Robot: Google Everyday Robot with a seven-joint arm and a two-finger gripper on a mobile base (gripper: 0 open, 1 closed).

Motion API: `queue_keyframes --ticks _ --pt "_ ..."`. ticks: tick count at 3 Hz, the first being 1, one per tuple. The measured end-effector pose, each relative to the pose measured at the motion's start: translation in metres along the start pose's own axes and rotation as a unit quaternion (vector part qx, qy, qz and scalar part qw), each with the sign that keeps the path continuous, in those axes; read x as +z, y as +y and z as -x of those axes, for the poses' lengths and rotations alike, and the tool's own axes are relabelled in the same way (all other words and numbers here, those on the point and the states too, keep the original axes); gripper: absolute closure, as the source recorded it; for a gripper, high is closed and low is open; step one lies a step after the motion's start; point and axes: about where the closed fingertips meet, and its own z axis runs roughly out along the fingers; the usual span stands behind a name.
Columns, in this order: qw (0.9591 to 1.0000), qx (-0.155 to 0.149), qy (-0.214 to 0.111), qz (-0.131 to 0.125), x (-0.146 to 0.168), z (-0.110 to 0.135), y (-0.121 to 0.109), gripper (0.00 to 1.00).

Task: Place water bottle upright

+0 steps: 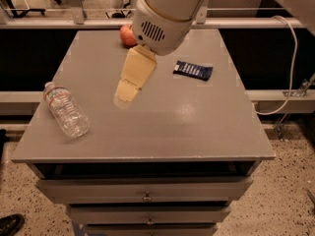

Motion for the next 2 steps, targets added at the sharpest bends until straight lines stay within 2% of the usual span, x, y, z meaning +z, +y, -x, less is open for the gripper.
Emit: queue_keyframes --ticks 1,2 --pt "1.0000 0.000 -0.004 0.000 0.001 0.003 0.001 0.00" --pt "0.9996 -0.004 -0.028 -0.002 0.010 0.025 0.010 0.00"
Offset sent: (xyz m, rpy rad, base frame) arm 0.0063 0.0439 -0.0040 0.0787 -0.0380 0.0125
